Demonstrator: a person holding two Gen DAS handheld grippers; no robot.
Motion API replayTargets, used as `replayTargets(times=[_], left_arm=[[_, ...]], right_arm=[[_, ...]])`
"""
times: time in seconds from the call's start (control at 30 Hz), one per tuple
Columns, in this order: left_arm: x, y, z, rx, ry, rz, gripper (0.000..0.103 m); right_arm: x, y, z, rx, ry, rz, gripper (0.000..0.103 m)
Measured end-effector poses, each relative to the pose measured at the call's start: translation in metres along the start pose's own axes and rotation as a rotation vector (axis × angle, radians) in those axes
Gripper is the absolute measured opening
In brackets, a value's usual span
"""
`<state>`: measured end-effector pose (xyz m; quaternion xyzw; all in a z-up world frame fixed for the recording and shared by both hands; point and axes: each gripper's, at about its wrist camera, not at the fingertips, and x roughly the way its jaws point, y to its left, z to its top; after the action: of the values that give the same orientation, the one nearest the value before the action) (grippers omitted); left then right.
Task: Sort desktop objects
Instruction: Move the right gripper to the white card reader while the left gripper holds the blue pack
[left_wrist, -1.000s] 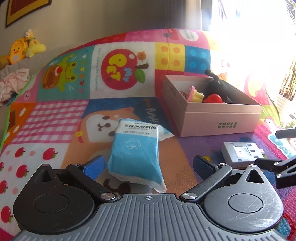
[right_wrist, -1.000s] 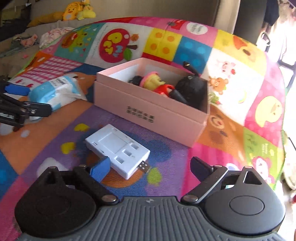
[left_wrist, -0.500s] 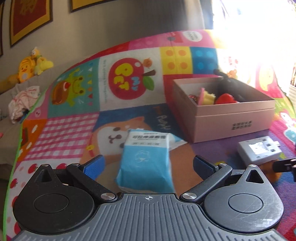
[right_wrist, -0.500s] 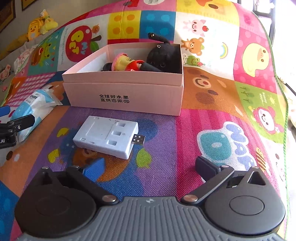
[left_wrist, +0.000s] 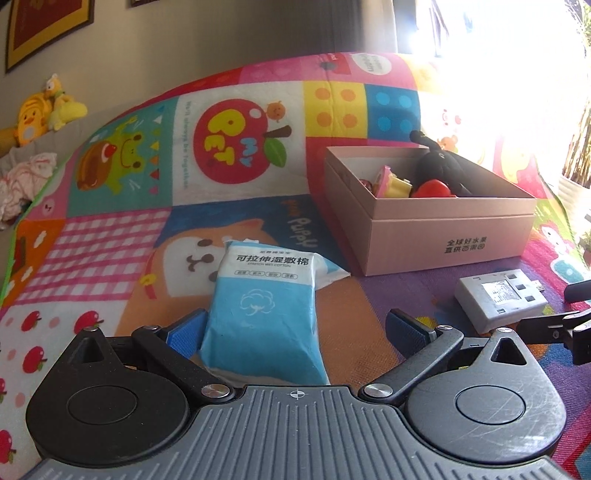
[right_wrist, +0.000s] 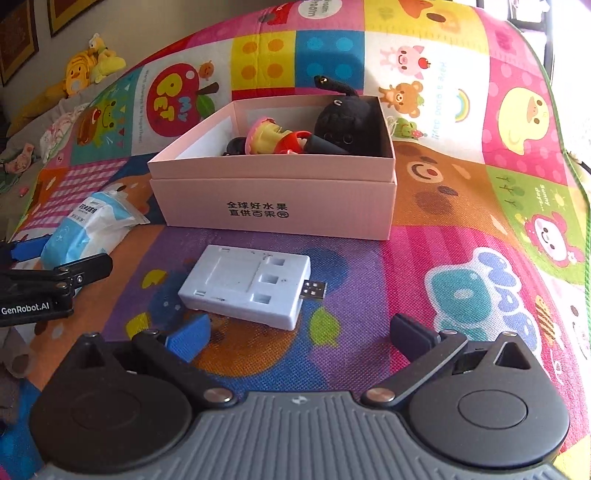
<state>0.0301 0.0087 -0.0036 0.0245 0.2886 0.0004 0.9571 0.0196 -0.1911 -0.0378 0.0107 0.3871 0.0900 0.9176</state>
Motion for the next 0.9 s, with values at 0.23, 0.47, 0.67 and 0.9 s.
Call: replayTargets(times=[0.23, 0.47, 0.67, 0.9], left_arm=[[0.002, 0.011, -0.001, -0.060, 0.017, -0.001, 0.103], [0.003, 0.010, -0.002, -0.056, 0.027, 0.007, 0.103], [0.003, 0.010, -0.003, -0.054, 0.026, 0.007, 0.103], [0.002, 0.010, -0.003, -0.057, 0.022, 0.003, 0.103]], right_arm=[[0.007, 0.005, 0.008, -0.114, -0.023, -0.153, 0.103], [-0.013, -0.020, 0.029, -0.037, -0.051, -0.161, 0.103], [0.002, -0.005, 0.043, 0.137, 0.053, -0.012, 0.103], [0.041, 0.029, 0.045, 0.133, 0.092, -0.114, 0.094]])
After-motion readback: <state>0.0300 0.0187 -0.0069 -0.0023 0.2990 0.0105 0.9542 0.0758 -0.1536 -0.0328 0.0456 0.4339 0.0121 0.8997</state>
